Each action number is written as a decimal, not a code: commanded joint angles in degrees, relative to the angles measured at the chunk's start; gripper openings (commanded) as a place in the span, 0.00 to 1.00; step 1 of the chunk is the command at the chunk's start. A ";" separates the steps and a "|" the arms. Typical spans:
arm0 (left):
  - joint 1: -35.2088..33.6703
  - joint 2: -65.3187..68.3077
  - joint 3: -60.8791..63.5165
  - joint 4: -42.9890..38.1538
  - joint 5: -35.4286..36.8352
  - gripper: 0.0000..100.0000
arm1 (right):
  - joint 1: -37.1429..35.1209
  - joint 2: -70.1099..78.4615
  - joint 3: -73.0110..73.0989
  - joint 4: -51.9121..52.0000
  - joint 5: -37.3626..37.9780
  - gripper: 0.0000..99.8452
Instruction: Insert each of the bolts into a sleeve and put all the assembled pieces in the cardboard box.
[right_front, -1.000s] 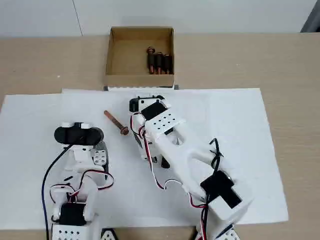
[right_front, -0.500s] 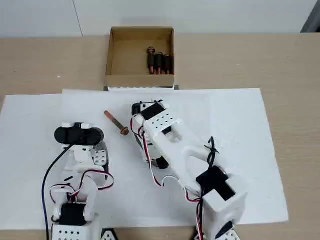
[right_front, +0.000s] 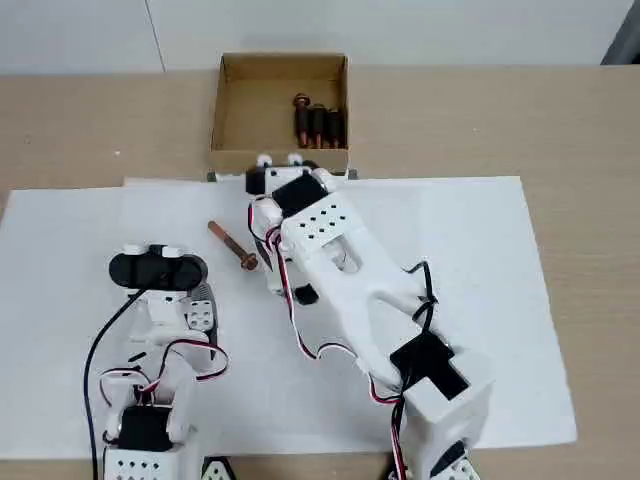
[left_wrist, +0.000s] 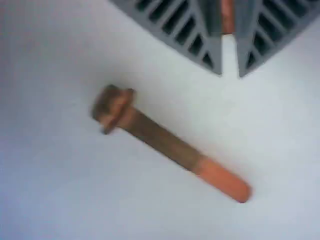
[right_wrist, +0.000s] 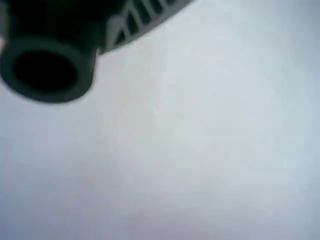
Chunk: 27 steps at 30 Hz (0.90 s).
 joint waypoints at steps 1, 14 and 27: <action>2.11 -0.35 -0.31 0.09 -0.18 0.01 | -0.13 -8.31 -3.52 0.75 1.14 0.00; 2.29 -0.35 -1.01 0.09 -1.76 0.01 | 10.07 -31.60 -1.41 0.84 4.13 0.00; 0.97 3.87 -17.80 14.86 -5.89 0.01 | 21.93 -59.56 28.13 -0.22 3.87 0.00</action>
